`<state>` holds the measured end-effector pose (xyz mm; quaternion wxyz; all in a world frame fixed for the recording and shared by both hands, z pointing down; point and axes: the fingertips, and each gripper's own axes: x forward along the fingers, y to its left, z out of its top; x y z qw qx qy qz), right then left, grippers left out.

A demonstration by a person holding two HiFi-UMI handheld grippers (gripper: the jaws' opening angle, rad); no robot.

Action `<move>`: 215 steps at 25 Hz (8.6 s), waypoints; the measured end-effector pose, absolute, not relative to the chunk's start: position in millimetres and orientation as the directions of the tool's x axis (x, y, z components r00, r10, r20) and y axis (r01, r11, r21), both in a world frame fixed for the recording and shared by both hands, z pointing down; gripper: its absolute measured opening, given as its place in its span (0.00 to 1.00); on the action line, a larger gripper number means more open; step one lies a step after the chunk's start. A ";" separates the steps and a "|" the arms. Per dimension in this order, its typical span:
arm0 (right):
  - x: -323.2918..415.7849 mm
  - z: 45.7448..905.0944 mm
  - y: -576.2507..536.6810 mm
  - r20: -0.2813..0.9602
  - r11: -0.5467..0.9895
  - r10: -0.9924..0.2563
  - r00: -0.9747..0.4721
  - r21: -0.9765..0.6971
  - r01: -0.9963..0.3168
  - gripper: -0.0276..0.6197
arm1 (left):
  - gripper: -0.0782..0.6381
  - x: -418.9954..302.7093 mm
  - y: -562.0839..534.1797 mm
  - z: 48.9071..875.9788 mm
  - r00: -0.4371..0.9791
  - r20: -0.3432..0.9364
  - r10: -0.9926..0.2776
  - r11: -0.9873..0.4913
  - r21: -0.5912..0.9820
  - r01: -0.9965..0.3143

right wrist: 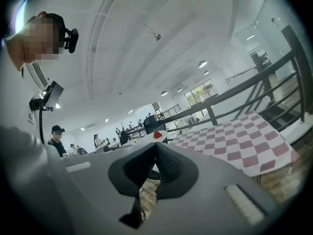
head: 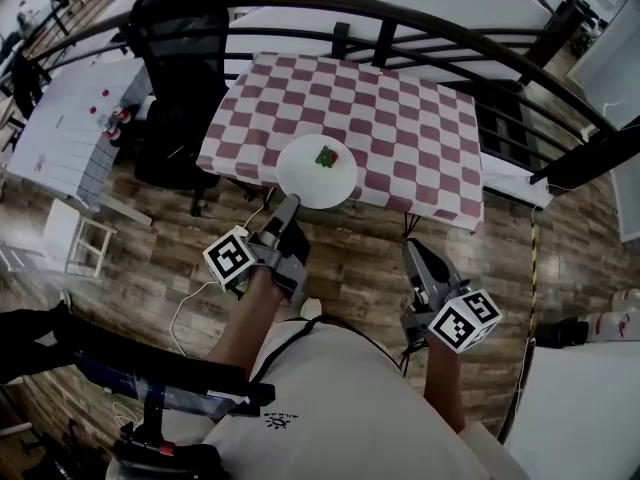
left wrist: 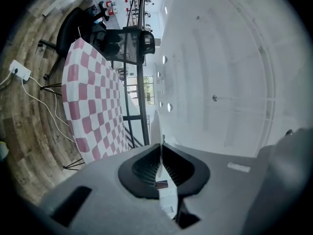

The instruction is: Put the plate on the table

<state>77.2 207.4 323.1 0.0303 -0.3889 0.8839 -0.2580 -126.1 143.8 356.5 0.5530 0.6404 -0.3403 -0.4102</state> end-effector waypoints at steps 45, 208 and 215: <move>9.4 333.2 24.2 0.143 0.674 -0.566 -0.812 -0.487 -0.556 0.05 | 0.14 -196.1 -2.7 375.0 0.288 -0.130 -0.949 -0.141 0.990 -0.018; 68.1 510.4 -350.1 0.474 0.266 -0.643 -0.602 -0.598 -0.756 0.05 | 0.14 -146.8 -539.4 706.9 0.241 0.367 -0.899 0.356 0.930 -0.092; 68.2 503.5 -344.6 0.468 0.275 -0.643 -0.606 -0.597 -0.753 0.05 | 0.18 -151.7 -538.6 708.4 0.197 0.426 -0.883 0.409 0.904 -0.121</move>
